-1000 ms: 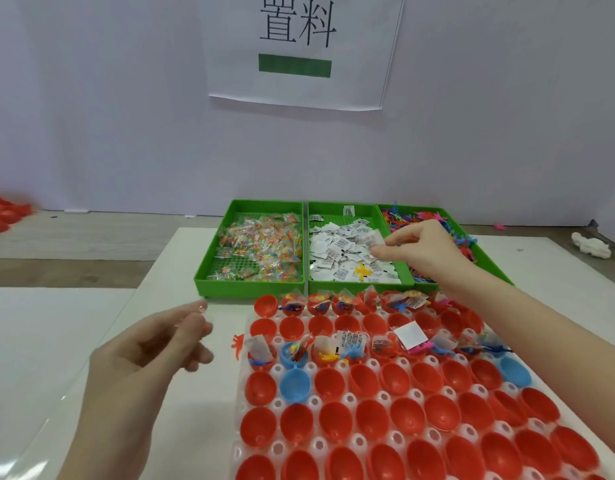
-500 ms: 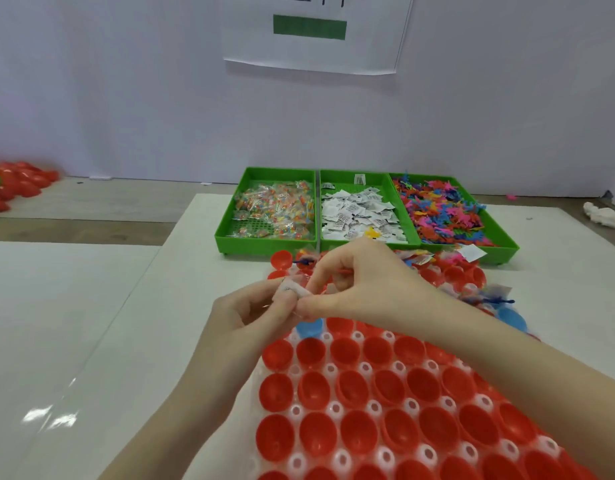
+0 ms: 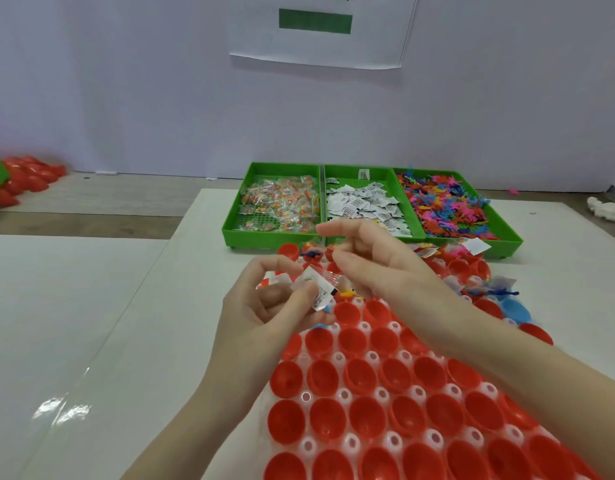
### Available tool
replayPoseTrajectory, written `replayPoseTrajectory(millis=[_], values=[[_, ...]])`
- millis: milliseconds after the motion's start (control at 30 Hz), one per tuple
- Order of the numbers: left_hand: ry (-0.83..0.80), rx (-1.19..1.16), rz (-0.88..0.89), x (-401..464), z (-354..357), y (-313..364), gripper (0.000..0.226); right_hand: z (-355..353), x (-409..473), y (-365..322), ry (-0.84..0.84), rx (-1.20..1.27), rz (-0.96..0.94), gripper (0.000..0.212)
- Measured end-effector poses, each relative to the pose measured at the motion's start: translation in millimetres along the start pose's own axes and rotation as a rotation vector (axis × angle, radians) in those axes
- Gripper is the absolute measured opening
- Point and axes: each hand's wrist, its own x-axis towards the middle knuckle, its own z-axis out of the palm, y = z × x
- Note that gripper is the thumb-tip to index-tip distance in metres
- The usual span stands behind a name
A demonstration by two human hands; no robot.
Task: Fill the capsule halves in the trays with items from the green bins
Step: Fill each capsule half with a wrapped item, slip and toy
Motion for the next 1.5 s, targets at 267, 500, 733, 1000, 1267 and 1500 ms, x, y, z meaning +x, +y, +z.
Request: replayPoseTrajectory(millis=[267, 500, 733, 1000, 1267, 1500], values=[[-0.002, 0.136, 0.101, 1, 0, -3, 0.019, -2, -8, -2, 0.169, -0.066, -0.096, 0.031], [-0.027, 0.169, 0.139, -1, 1, -5, 0.017, -6, -6, -4, 0.115, -0.049, -0.032, 0.022], [-0.053, 0.127, 0.144, -2, 1, -4, 0.02, -3, -5, -5, 0.164, -0.099, -0.027, 0.027], [0.049, 0.138, 0.225, 4, -9, -2, 0.028, 13, 10, 1, 0.188, -0.19, 0.008, 0.019], [-0.14, 0.651, 0.134, 19, -43, -2, 0.023, 21, 18, 14, 0.05, -0.243, 0.031, 0.007], [-0.391, 0.944, -0.221, 27, -74, -8, 0.058, 29, 8, 28, -0.077, -0.531, -0.07, 0.009]])
